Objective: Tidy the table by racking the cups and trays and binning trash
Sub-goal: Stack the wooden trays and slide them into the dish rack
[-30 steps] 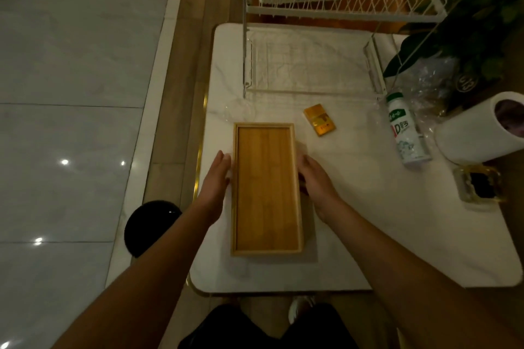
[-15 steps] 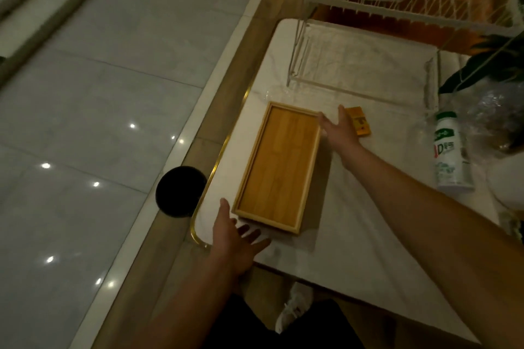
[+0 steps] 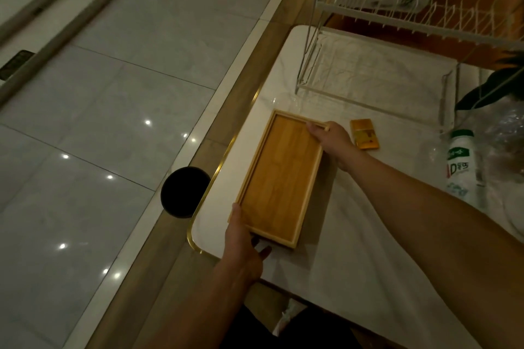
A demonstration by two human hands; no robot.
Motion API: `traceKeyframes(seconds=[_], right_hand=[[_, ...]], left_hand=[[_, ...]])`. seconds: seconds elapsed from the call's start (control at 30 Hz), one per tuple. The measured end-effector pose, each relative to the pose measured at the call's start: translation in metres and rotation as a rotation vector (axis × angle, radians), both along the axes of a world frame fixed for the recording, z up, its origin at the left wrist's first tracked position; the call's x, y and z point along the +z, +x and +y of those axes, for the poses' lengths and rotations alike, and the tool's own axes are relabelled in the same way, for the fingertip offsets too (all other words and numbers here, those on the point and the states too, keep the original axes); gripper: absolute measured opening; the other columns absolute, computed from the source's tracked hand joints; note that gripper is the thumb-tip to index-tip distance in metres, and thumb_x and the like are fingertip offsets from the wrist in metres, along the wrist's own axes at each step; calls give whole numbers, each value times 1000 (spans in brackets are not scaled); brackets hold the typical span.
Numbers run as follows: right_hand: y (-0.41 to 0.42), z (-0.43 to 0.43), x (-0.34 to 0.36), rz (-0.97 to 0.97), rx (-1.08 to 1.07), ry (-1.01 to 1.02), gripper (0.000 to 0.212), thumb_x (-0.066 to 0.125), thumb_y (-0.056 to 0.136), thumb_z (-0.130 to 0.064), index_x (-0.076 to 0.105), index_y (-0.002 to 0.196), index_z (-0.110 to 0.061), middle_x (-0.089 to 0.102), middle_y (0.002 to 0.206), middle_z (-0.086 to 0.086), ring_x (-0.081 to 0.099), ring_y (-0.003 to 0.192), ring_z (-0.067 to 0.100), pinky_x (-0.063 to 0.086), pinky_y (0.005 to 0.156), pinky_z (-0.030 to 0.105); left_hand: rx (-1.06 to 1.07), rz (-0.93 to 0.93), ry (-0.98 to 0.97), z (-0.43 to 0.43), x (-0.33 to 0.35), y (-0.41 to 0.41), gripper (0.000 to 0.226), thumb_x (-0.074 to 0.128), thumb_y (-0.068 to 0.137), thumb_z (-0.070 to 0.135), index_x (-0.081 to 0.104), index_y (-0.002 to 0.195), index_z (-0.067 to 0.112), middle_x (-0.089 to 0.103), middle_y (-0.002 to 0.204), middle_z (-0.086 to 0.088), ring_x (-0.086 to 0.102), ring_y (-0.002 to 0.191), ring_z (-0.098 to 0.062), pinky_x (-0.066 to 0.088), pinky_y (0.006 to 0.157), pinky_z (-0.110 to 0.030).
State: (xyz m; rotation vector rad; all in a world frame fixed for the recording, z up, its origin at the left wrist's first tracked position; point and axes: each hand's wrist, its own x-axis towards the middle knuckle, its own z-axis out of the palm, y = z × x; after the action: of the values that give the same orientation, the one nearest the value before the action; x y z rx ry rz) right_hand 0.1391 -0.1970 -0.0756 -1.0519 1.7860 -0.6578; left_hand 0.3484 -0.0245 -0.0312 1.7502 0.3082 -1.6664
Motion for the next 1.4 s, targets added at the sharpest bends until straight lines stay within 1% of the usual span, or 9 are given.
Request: traceKeyframes(seconds=[0.13, 0.3, 0.47, 0.6, 0.73, 0.83, 1.0, 1.3, 1.4], right_hand=[[2, 1, -4, 44, -10, -5, 63, 58, 82, -67, 59, 115, -13, 66, 112, 6, 63, 100, 26, 53, 85, 40], [1, 0, -5, 28, -42, -27, 44, 59, 82, -65, 53, 85, -21, 62, 89, -1, 62, 89, 24, 42, 62, 31], [-6, 12, 4, -51, -127, -22, 55, 57, 84, -64, 61, 110, -16, 66, 106, 3, 63, 95, 20, 48, 72, 31], [-9, 69, 10, -129, -329, -53, 58, 55, 87, -62, 61, 122, -16, 65, 117, 3, 62, 108, 23, 51, 91, 39], [19, 145, 0, -228, -346, 80, 48, 51, 90, -60, 66, 114, -22, 68, 117, 4, 62, 109, 22, 50, 99, 53], [40, 170, 0, -320, -380, 148, 40, 51, 92, -58, 69, 106, -25, 69, 113, 2, 64, 108, 22, 52, 97, 51], [73, 176, 2, -445, -360, 148, 48, 42, 99, -51, 57, 135, -22, 63, 132, 3, 59, 120, 22, 45, 107, 48], [86, 170, 7, -556, -571, 145, 48, 43, 97, -55, 60, 130, -26, 69, 120, 3, 67, 105, 20, 57, 87, 40], [90, 170, 7, -516, -587, 130, 50, 43, 96, -56, 56, 134, -26, 64, 129, 2, 61, 116, 22, 50, 101, 48]], left_hand=[[30, -42, 6, 0, -4, -5, 63, 47, 97, 57, 39, 145, 18, 53, 130, -13, 52, 123, -36, 43, 104, -54], [28, -83, 17, -1, -10, -8, 59, 48, 97, 54, 38, 144, 19, 53, 120, -11, 54, 118, -36, 45, 95, -53], [-30, -59, -6, 5, -23, 15, 75, 51, 92, 61, 35, 149, 14, 49, 142, -16, 46, 133, -39, 44, 98, -51], [-231, -393, -191, -13, -30, 48, 69, 49, 96, 57, 33, 153, 22, 36, 158, -12, 34, 145, -37, 35, 114, -55], [-785, -329, -396, -45, -24, 49, 30, 51, 95, 55, 61, 110, 31, 63, 121, 0, 61, 113, -29, 54, 88, -46], [-962, -256, -407, -59, -24, 46, 34, 65, 87, 55, 57, 112, 33, 67, 113, 1, 66, 98, -22, 57, 69, -35], [-1035, -112, -370, -73, -24, 53, 56, 67, 88, 46, 47, 134, 20, 64, 120, -6, 65, 105, -29, 58, 81, -44], [-1040, -77, -366, -75, -30, 51, 62, 64, 93, 38, 42, 144, 12, 61, 128, -10, 61, 112, -32, 51, 97, -52], [-1009, -74, -369, -73, -29, 49, 61, 64, 93, 36, 41, 144, 11, 60, 129, -11, 61, 113, -32, 52, 95, -49]])
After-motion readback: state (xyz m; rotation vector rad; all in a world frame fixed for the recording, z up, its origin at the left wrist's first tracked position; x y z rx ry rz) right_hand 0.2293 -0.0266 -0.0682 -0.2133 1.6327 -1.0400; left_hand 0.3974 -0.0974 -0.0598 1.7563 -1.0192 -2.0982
